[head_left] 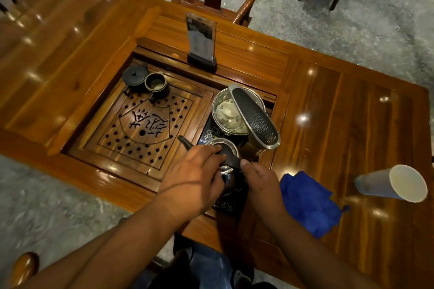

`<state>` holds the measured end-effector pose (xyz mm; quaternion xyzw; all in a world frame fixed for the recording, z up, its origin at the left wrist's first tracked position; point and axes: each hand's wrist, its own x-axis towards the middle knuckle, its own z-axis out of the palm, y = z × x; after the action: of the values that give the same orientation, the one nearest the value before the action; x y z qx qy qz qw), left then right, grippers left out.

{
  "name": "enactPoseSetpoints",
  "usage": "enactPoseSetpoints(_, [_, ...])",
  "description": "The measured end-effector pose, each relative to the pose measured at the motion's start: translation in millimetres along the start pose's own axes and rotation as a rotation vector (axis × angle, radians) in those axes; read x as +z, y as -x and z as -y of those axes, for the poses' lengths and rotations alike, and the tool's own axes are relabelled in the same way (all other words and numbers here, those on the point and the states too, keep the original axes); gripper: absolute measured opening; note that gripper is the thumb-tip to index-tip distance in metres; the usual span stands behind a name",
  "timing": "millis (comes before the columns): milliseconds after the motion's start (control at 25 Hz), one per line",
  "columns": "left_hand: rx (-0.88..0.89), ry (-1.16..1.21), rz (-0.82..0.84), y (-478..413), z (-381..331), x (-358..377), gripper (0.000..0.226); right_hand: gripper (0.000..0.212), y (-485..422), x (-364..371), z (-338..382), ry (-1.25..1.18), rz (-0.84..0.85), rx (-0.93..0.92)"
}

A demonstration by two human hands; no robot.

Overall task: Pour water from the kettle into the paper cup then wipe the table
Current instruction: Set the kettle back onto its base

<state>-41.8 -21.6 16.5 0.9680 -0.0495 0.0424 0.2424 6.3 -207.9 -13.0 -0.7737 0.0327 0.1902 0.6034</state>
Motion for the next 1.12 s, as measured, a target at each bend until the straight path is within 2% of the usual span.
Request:
enactPoseSetpoints(120, [-0.019,-0.003,0.025,0,12,1,0.039,0.048,-9,12,-3,0.001,-0.011,0.014])
enactPoseSetpoints(280, [-0.041,-0.008,0.038,0,23,5,0.043,0.059,-16,26,-8,0.017,-0.034,0.0])
enactPoseSetpoints(480, [-0.075,-0.019,0.068,1,31,12,0.046,0.048,-24,33,-18,0.054,-0.047,0.009])
enactPoseSetpoints(760, [-0.121,-0.03,0.11,6,37,20,0.048,0.047,-25,41,-27,0.053,-0.061,0.022])
enactPoseSetpoints(1120, [-0.097,-0.025,0.14,14,32,26,0.049,0.035,-15,37,-44,-0.001,-0.006,0.073])
